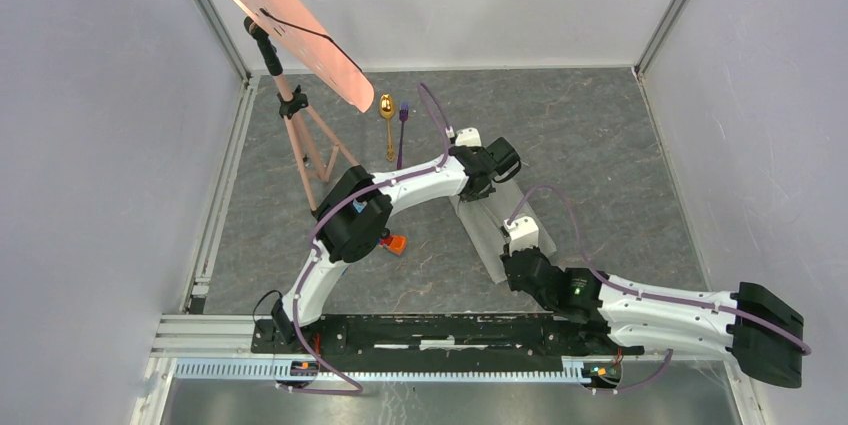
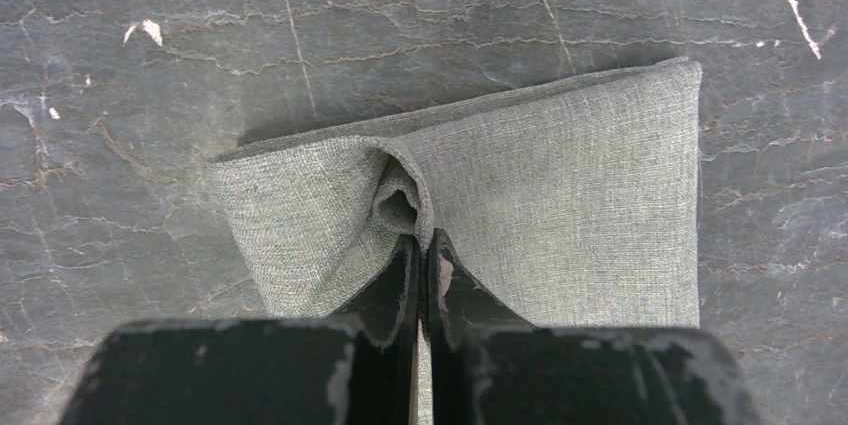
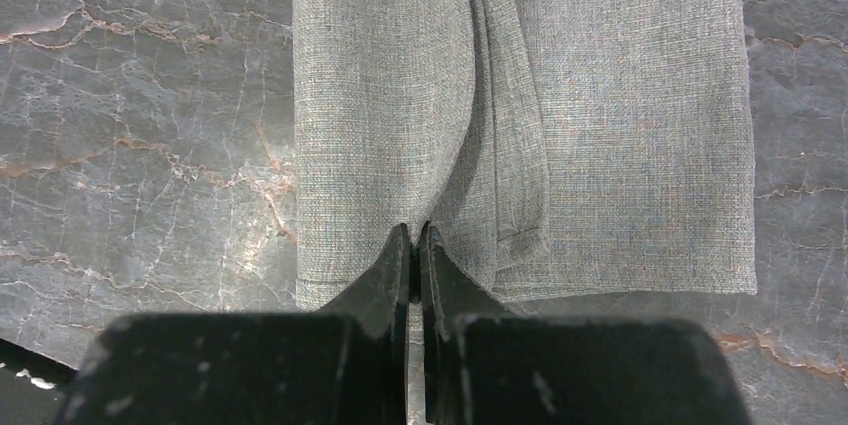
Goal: Fold the napkin into a case and place the utensils inside
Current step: Fold the lower triangle-folded napkin at the center of the board, then smooth out the 2/3-rectangle-folded napkin at the center of the board.
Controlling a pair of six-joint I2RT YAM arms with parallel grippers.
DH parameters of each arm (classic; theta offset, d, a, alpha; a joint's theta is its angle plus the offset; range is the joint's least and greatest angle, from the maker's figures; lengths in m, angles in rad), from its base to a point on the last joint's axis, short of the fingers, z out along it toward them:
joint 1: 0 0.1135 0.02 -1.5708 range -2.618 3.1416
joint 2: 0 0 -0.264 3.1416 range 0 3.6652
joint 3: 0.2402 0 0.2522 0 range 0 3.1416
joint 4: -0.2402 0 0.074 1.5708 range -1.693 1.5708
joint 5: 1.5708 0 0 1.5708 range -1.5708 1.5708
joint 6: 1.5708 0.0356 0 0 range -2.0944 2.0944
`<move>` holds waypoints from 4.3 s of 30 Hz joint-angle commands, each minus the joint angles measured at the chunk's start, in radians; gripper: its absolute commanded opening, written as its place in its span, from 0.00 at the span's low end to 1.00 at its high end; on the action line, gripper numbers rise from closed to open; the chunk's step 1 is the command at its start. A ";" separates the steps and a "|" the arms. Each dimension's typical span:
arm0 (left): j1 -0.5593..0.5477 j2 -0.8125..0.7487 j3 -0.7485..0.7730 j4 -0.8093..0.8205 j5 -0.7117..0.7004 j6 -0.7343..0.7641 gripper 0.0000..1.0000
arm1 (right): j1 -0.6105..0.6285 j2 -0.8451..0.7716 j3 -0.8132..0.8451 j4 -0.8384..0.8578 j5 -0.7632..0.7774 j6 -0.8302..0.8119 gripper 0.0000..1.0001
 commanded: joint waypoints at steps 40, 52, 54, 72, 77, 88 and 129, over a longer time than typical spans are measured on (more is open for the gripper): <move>0.068 -0.203 -0.215 0.245 0.184 0.381 0.04 | -0.025 -0.015 -0.068 -0.002 0.009 0.103 0.02; 0.106 -0.101 -0.180 0.314 0.195 0.408 0.02 | -0.025 -0.028 -0.068 0.001 -0.019 0.099 0.04; 0.108 -0.082 -0.182 0.316 0.191 0.409 0.02 | -0.025 -0.034 -0.059 -0.023 -0.016 0.100 0.06; 0.108 -0.098 -0.240 0.335 0.245 0.436 0.02 | -0.415 0.137 0.238 0.187 -0.688 -0.243 0.49; 0.110 -0.094 -0.242 0.335 0.250 0.442 0.02 | -0.600 0.320 0.140 0.594 -1.139 -0.138 0.39; 0.111 -0.078 -0.240 0.340 0.265 0.456 0.02 | -0.748 0.754 0.231 0.900 -1.413 -0.037 0.43; 0.096 -0.214 -0.143 0.192 0.497 0.519 0.36 | -0.918 0.246 0.054 0.102 -1.063 -0.353 0.28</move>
